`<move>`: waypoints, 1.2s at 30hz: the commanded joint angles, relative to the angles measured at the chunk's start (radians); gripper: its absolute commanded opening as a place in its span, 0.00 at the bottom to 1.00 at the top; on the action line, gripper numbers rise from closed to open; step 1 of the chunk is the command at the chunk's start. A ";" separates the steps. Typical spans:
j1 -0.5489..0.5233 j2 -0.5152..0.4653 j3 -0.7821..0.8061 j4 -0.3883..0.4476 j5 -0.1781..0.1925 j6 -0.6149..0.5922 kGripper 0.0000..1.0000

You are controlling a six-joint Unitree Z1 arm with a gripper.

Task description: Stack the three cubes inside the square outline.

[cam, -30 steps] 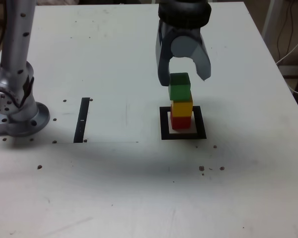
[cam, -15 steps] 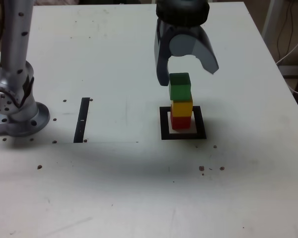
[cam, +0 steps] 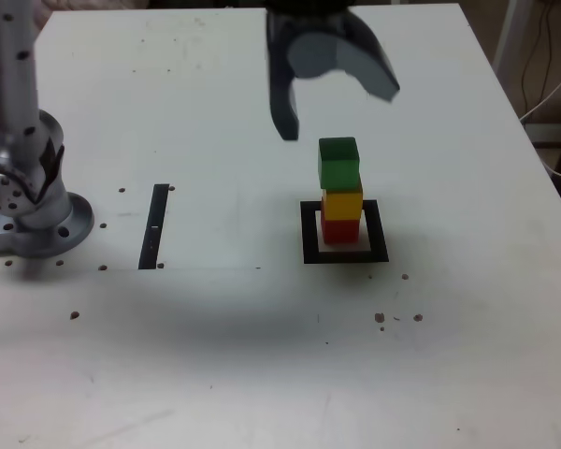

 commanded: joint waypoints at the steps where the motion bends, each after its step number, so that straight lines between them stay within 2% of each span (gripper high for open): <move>1: -0.004 -0.033 0.017 -0.007 -0.005 -0.002 0.99; 10: 0.001 -0.122 0.090 -0.026 -0.018 -0.001 0.99; 17: 0.014 -0.214 0.259 -0.095 -0.027 0.002 0.99; 23: 0.014 -0.303 0.467 -0.176 -0.076 0.007 0.99; 25: 0.014 -0.325 0.507 -0.183 -0.083 0.019 0.99; 31: -0.003 -0.351 0.560 -0.163 -0.070 0.048 1.00; 36: -0.013 -0.362 0.656 -0.227 -0.088 0.046 1.00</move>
